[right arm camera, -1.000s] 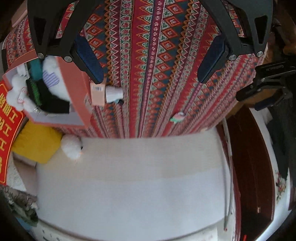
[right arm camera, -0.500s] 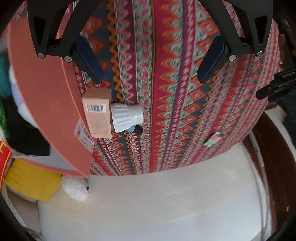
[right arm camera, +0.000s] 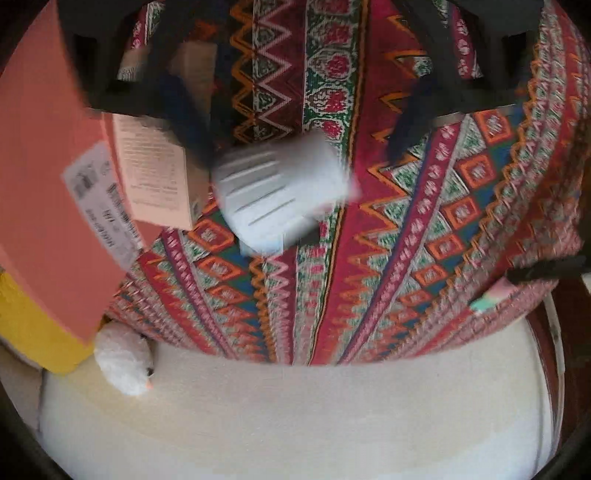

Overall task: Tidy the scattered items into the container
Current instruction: 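Grasp the pink pouch with the left tool while the right tool grasps the white lamp cup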

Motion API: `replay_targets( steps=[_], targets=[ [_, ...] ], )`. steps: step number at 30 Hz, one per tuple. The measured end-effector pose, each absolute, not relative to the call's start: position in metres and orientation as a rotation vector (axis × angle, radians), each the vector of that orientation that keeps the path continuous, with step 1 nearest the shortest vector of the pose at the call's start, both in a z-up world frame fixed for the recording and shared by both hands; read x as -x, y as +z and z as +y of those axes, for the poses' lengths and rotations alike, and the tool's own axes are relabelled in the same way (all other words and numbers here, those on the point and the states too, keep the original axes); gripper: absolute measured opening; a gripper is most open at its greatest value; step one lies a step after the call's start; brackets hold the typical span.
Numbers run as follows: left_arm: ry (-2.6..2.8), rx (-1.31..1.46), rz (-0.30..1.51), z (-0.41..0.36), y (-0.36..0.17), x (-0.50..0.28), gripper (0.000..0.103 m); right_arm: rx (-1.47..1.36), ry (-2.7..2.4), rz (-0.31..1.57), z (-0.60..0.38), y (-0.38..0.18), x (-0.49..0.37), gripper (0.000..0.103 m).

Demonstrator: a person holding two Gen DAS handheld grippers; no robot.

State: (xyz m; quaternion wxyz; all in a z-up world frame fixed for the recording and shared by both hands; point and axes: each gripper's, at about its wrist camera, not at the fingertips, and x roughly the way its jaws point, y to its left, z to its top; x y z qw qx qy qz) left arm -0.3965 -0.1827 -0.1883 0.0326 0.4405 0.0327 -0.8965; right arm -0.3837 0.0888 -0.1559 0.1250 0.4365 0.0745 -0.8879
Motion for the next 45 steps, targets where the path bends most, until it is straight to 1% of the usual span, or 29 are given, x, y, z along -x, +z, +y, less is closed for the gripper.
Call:
replay_targets(
  steps=[1, 2, 4, 6, 7, 9, 13, 18, 22, 30, 38, 41, 45],
  targets=[
    [-2.754, -1.369, 0.102, -0.186, -0.193, 0.408, 0.101, -1.267, -2.574, 0.209, 0.089, -0.156, 0.385, 0.019],
    [-2.744, -1.382, 0.115, -0.188, -0.198, 0.418, 0.101, -1.263, -2.561, 0.201, 0.089, -0.155, 0.386, 0.014],
    [-2.724, -1.406, 0.140, -0.190, -0.208, 0.438, 0.100, -1.254, -2.535, 0.185, 0.090, -0.155, 0.387, 0.014],
    [-2.733, -1.327, 0.140, -0.191, -0.210, 0.439, 0.081, -1.232, -2.513, 0.171, 0.090, -0.151, 0.388, 0.014],
    [-2.738, -1.311, 0.155, -0.192, -0.206, 0.435, 0.070, -1.206, -2.510, 0.171, 0.088, -0.146, 0.386, 0.014],
    [-2.763, -1.307, 0.244, -0.197, -0.201, 0.422, 0.070, -1.161, -2.499, 0.177, 0.083, -0.137, 0.380, 0.014],
    [-2.780, -1.285, 0.331, -0.202, -0.188, 0.378, 0.069, -1.091, -2.474, 0.167, 0.073, -0.117, 0.360, 0.014],
    [-2.806, -1.242, 0.423, -0.200, -0.153, 0.303, 0.069, -0.994, -2.450, 0.138, 0.062, -0.083, 0.313, 0.014],
    [-2.851, -1.169, 0.404, -0.188, -0.118, 0.249, 0.069, -0.925, -2.421, 0.132, 0.057, -0.058, 0.256, 0.014],
    [-2.986, -1.050, 0.331, -0.150, -0.053, 0.141, 0.069, -0.877, -2.390, 0.150, 0.073, -0.030, 0.137, 0.014],
    [-3.130, -1.017, 0.273, -0.097, -0.025, 0.060, 0.069, -0.832, -2.449, 0.118, 0.117, -0.007, 0.043, 0.014],
    [-3.185, -1.034, 0.247, -0.072, -0.021, 0.045, 0.069, -0.821, -2.493, 0.096, 0.139, -0.002, 0.019, 0.014],
    [-3.280, -1.032, 0.159, -0.030, -0.011, 0.036, 0.069, -0.805, -2.569, 0.057, 0.173, 0.004, -0.008, 0.014]
  ],
)
